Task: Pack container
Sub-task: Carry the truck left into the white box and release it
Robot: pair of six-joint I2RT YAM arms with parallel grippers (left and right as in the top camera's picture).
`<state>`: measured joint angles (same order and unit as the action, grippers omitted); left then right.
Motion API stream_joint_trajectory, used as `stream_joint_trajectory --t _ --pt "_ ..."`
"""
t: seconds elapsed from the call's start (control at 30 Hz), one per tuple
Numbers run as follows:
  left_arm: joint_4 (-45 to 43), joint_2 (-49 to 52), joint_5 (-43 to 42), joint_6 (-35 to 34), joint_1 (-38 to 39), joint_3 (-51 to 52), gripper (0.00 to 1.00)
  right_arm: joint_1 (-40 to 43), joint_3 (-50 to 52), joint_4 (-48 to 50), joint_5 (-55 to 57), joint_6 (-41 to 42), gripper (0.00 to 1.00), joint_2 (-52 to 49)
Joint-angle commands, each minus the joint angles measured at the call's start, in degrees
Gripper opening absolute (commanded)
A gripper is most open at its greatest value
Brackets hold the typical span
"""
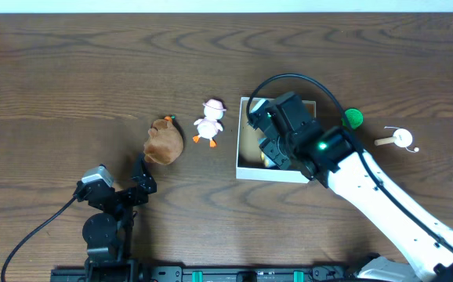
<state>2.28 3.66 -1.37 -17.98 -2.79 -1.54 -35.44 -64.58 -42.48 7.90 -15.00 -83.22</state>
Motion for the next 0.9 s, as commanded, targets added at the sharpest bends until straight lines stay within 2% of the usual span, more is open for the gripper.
stream_joint_trajectory --t 0.0,0.13,0.33,0.47,0.53,0.87 --pt "1.6 0.0 0.3 0.5 0.2 1.3 0.98 -0.1 -1.3 0.0 0.9 -2.2 0.54 -2.2" --pt "1.6 0.0 0.3 0.5 0.2 1.3 0.98 -0.1 -1.3 0.0 0.9 -1.8 0.51 -3.7" --pt "1.6 0.0 0.3 0.5 0.2 1.3 0.98 0.3 -1.3 0.3 0.9 4.4 0.52 -3.1" --pt "1.6 0.0 0.3 0.5 0.2 1.3 0.98 0.3 -1.3 -0.6 0.9 7.5 0.59 -2.5" --pt "1.6 0.0 0.3 0.5 0.2 1.3 0.98 0.3 -1.3 -1.4 0.9 10.1 0.64 -2.3" --pt "1.6 0.0 0.3 0.5 0.2 1.3 0.98 2.8 -1.6 -3.3 3.9 25.9 0.65 2.9"
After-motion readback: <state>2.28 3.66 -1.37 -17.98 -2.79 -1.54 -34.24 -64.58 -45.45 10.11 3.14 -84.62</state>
